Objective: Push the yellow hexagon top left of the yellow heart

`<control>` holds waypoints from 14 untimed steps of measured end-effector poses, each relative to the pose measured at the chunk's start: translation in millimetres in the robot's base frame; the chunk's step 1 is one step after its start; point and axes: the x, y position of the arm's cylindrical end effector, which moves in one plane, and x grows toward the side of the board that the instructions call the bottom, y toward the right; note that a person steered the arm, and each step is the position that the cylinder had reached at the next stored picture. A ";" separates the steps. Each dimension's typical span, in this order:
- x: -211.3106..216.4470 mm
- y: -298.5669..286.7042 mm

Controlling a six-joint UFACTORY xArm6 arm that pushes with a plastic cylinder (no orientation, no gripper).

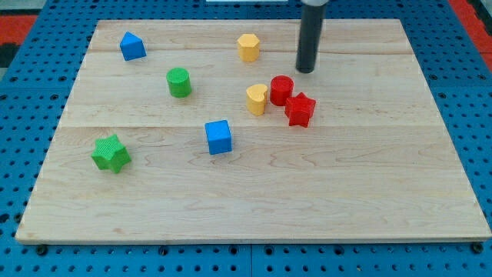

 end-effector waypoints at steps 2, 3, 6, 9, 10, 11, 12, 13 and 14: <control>-94.6 -36.9; -77.7 -70.5; -66.2 -128.6; 5.0 -129.3; 5.1 -130.4; -14.0 -172.8; -6.3 -244.9; 36.6 -253.2; 52.3 -214.6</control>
